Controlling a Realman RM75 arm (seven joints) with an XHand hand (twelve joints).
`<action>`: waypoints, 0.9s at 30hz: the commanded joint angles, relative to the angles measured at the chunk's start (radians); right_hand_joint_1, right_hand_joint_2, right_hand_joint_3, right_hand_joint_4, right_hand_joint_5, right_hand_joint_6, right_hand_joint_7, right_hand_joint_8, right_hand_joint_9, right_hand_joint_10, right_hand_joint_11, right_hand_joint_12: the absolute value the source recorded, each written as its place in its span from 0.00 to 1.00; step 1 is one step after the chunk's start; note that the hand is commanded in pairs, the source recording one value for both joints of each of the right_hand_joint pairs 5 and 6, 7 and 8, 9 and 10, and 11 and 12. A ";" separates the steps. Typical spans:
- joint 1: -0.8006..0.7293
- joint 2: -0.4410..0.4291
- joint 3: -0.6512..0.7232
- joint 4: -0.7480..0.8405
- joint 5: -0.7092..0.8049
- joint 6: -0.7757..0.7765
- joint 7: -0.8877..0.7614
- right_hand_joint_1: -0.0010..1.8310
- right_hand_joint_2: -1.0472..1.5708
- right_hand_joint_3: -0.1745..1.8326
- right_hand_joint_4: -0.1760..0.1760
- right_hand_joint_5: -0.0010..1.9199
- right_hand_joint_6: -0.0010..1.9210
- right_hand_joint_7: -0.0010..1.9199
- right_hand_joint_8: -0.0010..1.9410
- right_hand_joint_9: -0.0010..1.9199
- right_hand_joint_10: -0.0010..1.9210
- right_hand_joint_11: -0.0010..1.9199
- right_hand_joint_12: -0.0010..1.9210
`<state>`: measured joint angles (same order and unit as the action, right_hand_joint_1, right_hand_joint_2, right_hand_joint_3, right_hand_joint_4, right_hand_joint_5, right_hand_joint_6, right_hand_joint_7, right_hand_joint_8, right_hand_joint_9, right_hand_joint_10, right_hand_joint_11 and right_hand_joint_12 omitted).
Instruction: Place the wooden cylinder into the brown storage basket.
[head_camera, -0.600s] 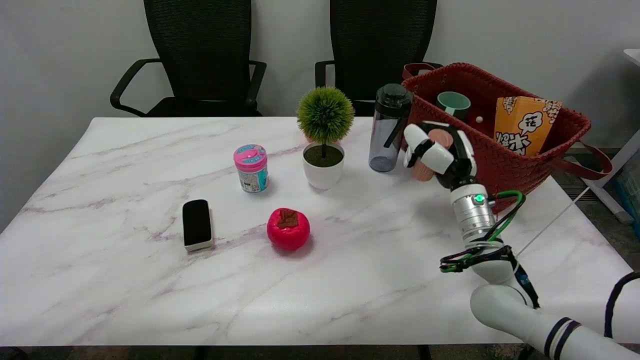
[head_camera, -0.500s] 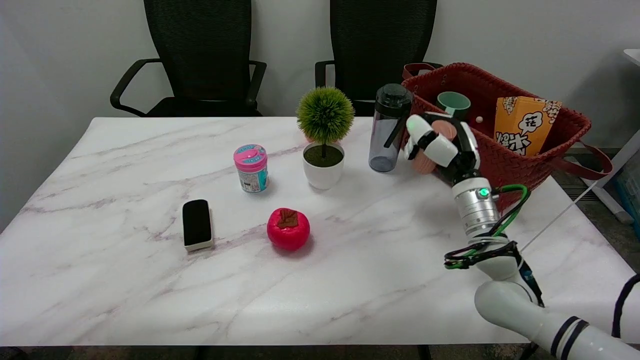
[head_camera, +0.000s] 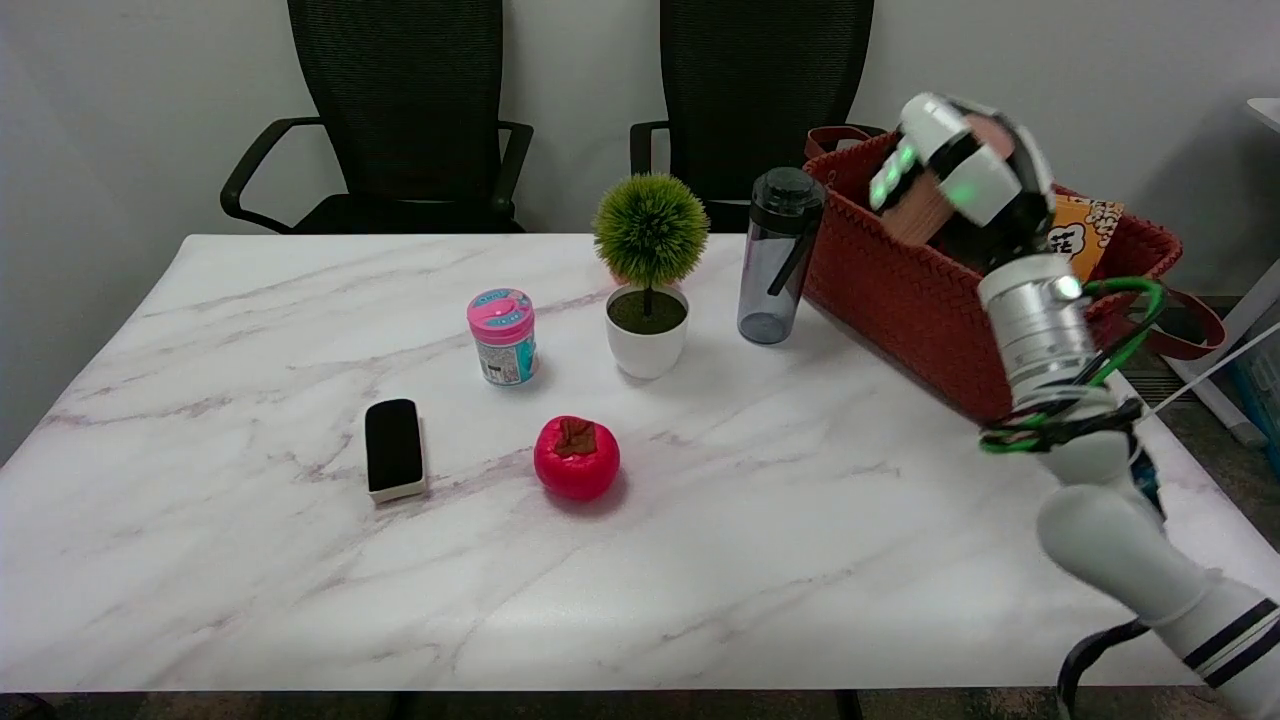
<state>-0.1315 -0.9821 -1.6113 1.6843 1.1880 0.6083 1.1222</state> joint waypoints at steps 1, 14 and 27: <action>0.084 0.122 0.468 0.044 0.114 -0.378 -0.003 0.54 0.96 0.61 0.50 1.00 1.00 1.00 0.99 1.00 1.00 1.00 1.00; 0.400 0.254 0.380 -0.370 -0.246 -0.568 -0.195 0.54 0.96 0.57 0.50 1.00 1.00 1.00 0.99 1.00 1.00 1.00 1.00; 0.434 0.275 0.188 -0.534 -0.674 -0.561 -0.248 0.54 0.98 0.46 0.50 1.00 1.00 1.00 0.99 1.00 1.00 1.00 1.00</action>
<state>0.1579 -0.7874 -1.2644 1.4149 0.9693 0.1512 0.9979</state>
